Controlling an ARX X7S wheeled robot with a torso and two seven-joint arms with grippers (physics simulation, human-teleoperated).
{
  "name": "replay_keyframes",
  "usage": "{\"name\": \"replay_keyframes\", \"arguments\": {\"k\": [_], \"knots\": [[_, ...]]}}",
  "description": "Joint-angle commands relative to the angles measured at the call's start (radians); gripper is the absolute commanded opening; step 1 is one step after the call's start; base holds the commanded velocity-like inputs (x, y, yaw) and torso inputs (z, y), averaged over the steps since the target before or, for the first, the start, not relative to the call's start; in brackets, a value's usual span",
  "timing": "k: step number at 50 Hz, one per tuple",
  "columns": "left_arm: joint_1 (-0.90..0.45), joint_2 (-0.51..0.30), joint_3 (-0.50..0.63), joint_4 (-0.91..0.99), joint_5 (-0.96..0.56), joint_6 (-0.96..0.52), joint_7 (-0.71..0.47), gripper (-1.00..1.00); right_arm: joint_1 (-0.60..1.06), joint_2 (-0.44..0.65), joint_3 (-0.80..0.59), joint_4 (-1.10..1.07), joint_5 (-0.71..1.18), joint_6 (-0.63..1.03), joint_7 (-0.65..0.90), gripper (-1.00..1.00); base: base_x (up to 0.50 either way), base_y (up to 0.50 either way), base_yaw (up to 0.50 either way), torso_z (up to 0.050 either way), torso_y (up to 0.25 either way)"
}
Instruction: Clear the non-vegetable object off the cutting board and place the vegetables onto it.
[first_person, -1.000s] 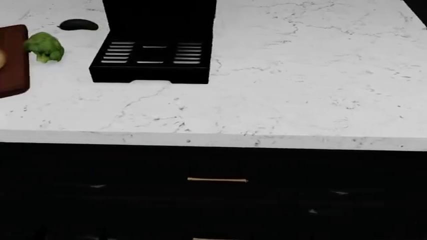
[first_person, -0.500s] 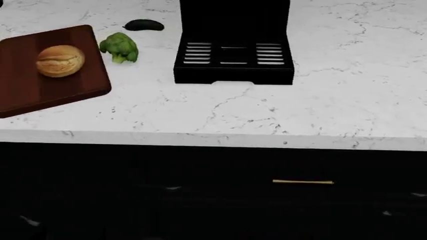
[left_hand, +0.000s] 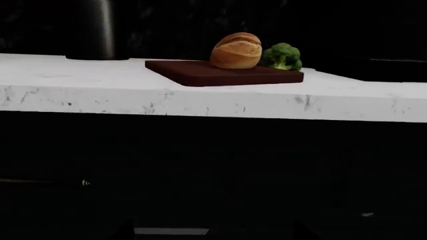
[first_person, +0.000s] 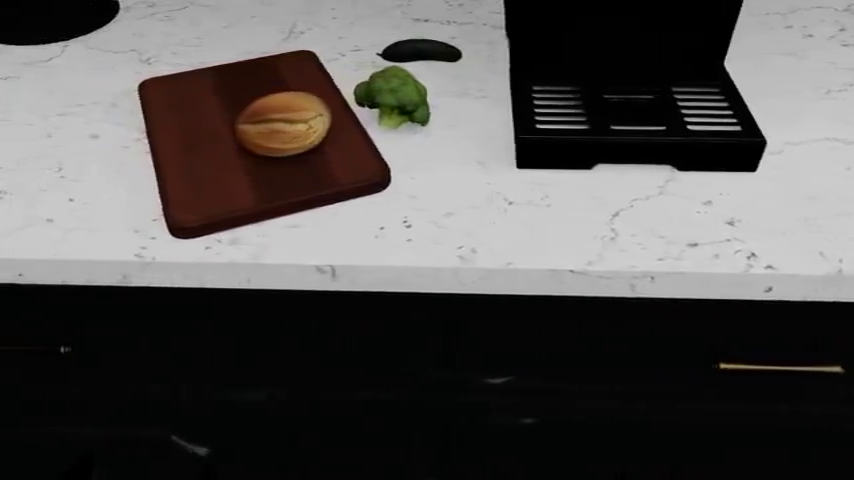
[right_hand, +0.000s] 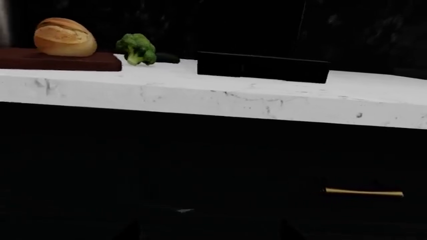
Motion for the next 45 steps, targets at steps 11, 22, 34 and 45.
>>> {"name": "replay_keyframes", "arguments": {"k": [11, 22, 34, 45], "knots": [[-0.002, 0.011, -0.015, 0.001, 0.017, 0.006, 0.018, 1.0, 0.005, -0.015, 0.019, -0.003, -0.004, 0.006, -0.017, 1.0, 0.0, 0.5, 0.0, 0.0, 0.0], [-0.002, 0.009, -0.011, 0.002, 0.016, 0.007, 0.014, 1.0, 0.004, -0.013, 0.02, 0.002, 0.007, -0.003, -0.017, 1.0, 0.0, 0.5, 0.0, 0.0, 0.0], [-0.003, 0.006, -0.007, 0.002, 0.017, 0.006, 0.008, 1.0, 0.002, -0.011, 0.022, -0.001, 0.017, -0.006, -0.011, 1.0, 0.0, 0.04, 0.0, 0.0, 0.0], [-0.013, -0.012, -0.007, 0.056, 0.016, -0.059, -0.017, 1.0, 0.013, -0.001, 0.032, -0.048, 0.034, 0.057, 0.011, 1.0, 0.0, 0.0, 0.0, 0.0, 0.0]]}}
